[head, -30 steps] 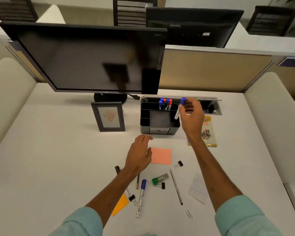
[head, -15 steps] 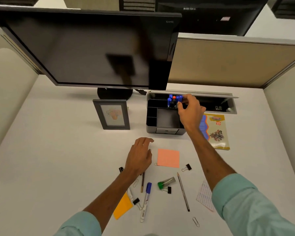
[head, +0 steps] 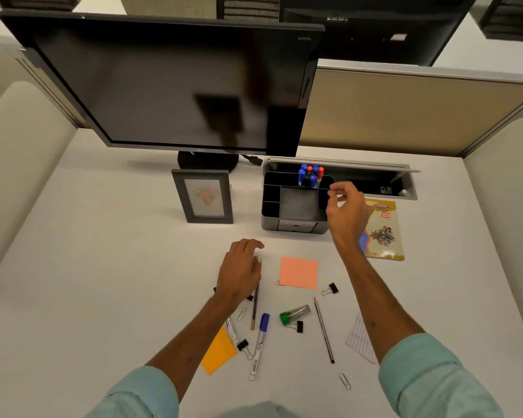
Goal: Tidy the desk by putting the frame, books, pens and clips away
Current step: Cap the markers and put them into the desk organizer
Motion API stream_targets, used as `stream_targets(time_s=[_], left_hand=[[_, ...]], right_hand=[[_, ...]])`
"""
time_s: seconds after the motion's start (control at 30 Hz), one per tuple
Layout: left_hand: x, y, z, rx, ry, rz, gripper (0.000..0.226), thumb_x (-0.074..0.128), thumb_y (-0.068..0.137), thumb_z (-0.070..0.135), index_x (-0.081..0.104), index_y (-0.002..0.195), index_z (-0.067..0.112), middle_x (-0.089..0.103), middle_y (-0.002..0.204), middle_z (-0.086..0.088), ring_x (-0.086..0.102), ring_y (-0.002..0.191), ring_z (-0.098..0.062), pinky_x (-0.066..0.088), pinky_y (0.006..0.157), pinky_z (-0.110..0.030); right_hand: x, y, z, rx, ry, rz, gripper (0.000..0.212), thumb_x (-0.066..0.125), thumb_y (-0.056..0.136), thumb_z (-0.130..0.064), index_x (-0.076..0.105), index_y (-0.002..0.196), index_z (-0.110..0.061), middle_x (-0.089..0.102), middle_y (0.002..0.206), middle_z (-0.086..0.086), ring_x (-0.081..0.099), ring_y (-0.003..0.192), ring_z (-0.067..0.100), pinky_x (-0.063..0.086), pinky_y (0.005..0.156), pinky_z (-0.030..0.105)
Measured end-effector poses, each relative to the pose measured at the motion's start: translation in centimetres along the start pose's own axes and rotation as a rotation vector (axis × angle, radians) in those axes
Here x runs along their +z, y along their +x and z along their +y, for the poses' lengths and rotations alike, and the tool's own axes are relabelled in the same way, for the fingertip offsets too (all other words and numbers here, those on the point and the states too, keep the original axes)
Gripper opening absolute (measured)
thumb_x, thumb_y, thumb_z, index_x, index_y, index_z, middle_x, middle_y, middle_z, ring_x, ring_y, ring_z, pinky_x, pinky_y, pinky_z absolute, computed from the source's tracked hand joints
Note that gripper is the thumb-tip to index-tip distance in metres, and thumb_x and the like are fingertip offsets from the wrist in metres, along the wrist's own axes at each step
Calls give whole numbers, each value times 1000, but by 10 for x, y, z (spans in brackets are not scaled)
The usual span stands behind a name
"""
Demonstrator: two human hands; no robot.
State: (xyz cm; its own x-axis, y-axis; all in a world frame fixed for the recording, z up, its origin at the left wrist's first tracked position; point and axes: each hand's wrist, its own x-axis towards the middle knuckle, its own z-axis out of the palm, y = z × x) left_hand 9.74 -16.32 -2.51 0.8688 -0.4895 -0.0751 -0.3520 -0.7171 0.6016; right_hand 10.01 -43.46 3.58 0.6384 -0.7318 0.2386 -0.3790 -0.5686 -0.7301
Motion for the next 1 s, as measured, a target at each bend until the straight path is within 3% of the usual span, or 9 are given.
stream_targets(time_s=[0.07, 0.1, 0.17, 0.23, 0.33, 0.5, 0.73, 0.9, 1.0], left_hand=[[-7, -8, -4, -16, 44, 13, 33, 59, 100, 11, 62, 131, 22, 65, 130, 2, 57, 121, -18, 52, 100, -34], [-11, -13, -7, -24, 69, 22, 33, 59, 100, 10, 62, 130, 23, 66, 129, 3, 57, 119, -18, 52, 99, -35], [-18, -23, -14, -59, 101, 42, 33, 59, 99, 9, 63, 129, 23, 67, 126, 3, 58, 115, -18, 52, 96, -36], [-25, -36, -21, -118, 128, 48, 33, 59, 98, 10, 61, 129, 22, 67, 124, 1, 59, 113, -19, 52, 95, -37], [-28, -56, -29, -251, 225, 0, 35, 60, 100, 25, 55, 135, 21, 65, 128, -2, 59, 116, -23, 49, 98, -38], [-18, -93, -35, -352, 342, -9, 58, 55, 99, 55, 44, 143, 18, 62, 131, -2, 56, 120, -25, 45, 100, -42], [-14, -108, -35, -373, 342, 45, 59, 62, 97, 49, 45, 144, 18, 55, 132, -6, 55, 120, -26, 45, 97, -43], [-23, -117, -42, -391, 370, 95, 45, 61, 97, 46, 51, 129, 16, 64, 114, -5, 60, 106, -27, 46, 88, -41], [-26, -120, -44, -459, 247, 25, 51, 56, 100, 46, 42, 136, 13, 72, 103, -8, 67, 96, -31, 50, 81, -41]], right_hand=[[-7, -26, 0, -10, 60, 17, 12, 68, 97, -15, 72, 104, -23, 76, 96, -10, 70, 82, 11, 44, 95, 17], [-10, -41, 0, -13, 97, 10, 12, 68, 97, -13, 72, 103, -23, 75, 95, -10, 70, 81, 12, 48, 92, 17], [-14, -72, 0, -24, 133, -40, 14, 67, 96, -13, 72, 102, -24, 74, 93, -12, 68, 80, 9, 59, 83, 41], [-15, -102, 1, -41, 140, -119, 15, 67, 94, -12, 71, 99, -25, 74, 93, -12, 68, 78, 9, 59, 75, 48], [-15, -138, 1, -8, 180, -240, 19, 67, 93, -8, 71, 99, -25, 75, 95, -12, 68, 80, 8, 60, 74, 39], [-13, -183, -6, 0, 155, -414, 20, 69, 95, -9, 72, 99, -28, 74, 95, -17, 68, 81, 4, 60, 71, 29], [-19, -223, -7, -43, 84, -560, 18, 68, 97, -14, 70, 98, -31, 74, 97, -19, 69, 84, 4, 62, 75, 27], [-21, -234, -4, -14, 60, -581, 18, 68, 97, -13, 70, 98, -31, 75, 96, -18, 70, 84, 4, 63, 74, 29], [-17, -238, -6, -2, 54, -618, 16, 68, 98, -14, 70, 99, -30, 75, 98, -17, 70, 86, 5, 63, 77, 33]])
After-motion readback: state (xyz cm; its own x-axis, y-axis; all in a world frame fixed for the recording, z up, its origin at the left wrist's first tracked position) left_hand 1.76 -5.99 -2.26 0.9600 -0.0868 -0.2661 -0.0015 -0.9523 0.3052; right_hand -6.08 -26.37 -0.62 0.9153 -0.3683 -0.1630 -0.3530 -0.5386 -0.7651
